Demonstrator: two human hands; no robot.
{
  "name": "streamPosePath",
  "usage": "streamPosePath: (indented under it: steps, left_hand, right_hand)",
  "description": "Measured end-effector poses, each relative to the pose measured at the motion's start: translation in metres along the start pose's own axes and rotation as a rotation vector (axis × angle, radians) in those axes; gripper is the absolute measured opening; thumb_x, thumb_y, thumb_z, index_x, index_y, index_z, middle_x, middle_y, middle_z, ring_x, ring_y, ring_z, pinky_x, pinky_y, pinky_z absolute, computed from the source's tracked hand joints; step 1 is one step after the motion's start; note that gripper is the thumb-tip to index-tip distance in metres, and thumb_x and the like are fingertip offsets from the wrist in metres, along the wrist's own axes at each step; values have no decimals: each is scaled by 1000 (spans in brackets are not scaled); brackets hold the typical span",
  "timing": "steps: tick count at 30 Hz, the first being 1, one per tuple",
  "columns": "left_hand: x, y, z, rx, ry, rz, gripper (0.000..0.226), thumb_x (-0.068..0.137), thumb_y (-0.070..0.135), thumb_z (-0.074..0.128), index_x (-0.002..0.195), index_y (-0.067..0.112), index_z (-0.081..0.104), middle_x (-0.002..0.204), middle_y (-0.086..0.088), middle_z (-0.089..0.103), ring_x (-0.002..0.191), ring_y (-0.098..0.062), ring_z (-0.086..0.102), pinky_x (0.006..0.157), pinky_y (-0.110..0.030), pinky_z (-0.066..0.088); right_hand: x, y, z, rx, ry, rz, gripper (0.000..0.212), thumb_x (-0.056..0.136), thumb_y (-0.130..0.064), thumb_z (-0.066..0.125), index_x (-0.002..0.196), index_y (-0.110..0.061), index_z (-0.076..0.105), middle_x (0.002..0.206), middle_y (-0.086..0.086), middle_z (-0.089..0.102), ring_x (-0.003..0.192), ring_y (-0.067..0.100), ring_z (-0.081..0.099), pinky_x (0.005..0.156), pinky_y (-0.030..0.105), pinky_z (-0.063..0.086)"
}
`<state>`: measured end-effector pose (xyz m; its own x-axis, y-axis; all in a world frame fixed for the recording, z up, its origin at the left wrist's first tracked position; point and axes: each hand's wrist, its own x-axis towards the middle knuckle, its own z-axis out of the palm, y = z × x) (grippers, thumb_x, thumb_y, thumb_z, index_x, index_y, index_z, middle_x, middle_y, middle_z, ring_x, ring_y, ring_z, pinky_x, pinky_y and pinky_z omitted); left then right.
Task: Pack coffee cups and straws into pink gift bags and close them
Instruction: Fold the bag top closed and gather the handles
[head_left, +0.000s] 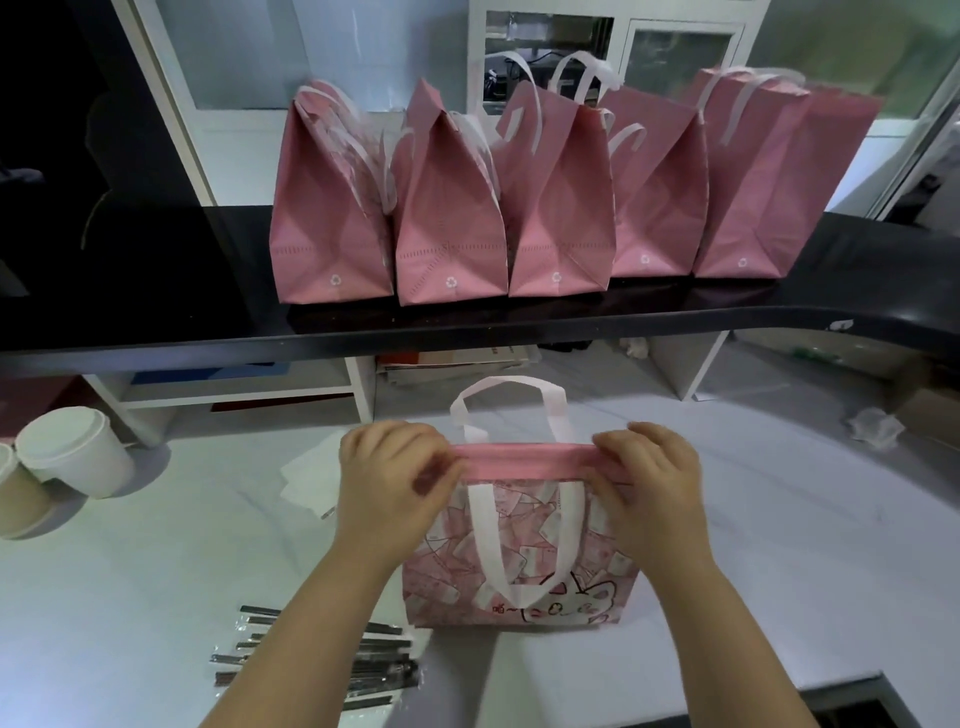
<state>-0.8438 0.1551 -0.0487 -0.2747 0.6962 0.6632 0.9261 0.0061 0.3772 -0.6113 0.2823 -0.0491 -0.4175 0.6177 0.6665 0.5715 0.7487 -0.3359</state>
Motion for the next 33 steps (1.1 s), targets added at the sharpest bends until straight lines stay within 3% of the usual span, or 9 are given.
streamPosePath:
  steps: [3, 5, 9, 15, 19, 25, 29, 33]
  left_hand:
    - [17, 29, 9, 11, -125, -46, 18, 78, 43, 73, 92, 34, 65, 88, 21, 65, 87, -6, 57, 86, -26, 24]
    - [22, 43, 18, 53, -214, -29, 16, 78, 31, 73, 92, 36, 67, 89, 19, 67, 90, -8, 57, 83, -27, 22]
    - [22, 53, 28, 143, -295, -42, 21, 82, 15, 61, 89, 32, 71, 85, 13, 68, 88, -14, 57, 84, -31, 23]
    - [16, 46, 27, 168, -297, -67, 10, 91, 34, 60, 86, 33, 69, 84, 16, 66, 87, -11, 55, 86, -30, 21]
    - [1, 26, 18, 129, -240, -164, 5, 88, 36, 65, 87, 33, 68, 85, 17, 66, 87, -12, 57, 85, -32, 22]
    - [0, 21, 13, 78, -195, -184, 4, 85, 31, 70, 83, 28, 73, 80, 14, 68, 83, -13, 60, 87, -33, 25]
    - [-2, -6, -2, -10, -198, -222, 11, 86, 19, 71, 89, 29, 74, 85, 18, 69, 86, -11, 59, 86, -30, 28]
    - [-6, -11, -2, -42, -136, -255, 19, 83, 8, 73, 84, 27, 75, 81, 17, 71, 76, 12, 48, 84, -26, 26]
  right_hand:
    - [12, -34, 11, -10, -127, -17, 29, 71, -16, 84, 97, -15, 72, 92, -2, 71, 89, 26, 63, 90, 47, 44]
    - [15, -47, 17, -4, -183, -30, 24, 70, -11, 82, 91, -17, 73, 86, -2, 70, 82, 28, 62, 77, 42, 47]
    - [14, -47, 21, -26, -231, -17, 19, 71, -1, 73, 81, -17, 70, 82, -3, 67, 76, 28, 58, 67, 40, 44]
    - [12, -39, 16, 40, -277, -2, 10, 74, -6, 77, 75, -14, 71, 72, -3, 65, 70, 25, 57, 66, 38, 43]
    - [9, -15, 4, -9, -324, 113, 6, 83, -14, 71, 82, -19, 73, 80, -8, 68, 78, 20, 58, 74, 33, 33]
    - [5, -17, 4, 8, -217, 66, 16, 73, 0, 77, 76, -15, 75, 74, -5, 71, 71, 21, 65, 73, 37, 42]
    - [-3, 7, -4, 2, -136, 146, 23, 72, 8, 75, 79, -14, 75, 78, -3, 73, 72, 25, 65, 74, 38, 42]
    - [-8, 5, -1, 19, -71, 168, 27, 70, 14, 72, 74, -13, 73, 72, -3, 70, 66, 12, 49, 71, 33, 39]
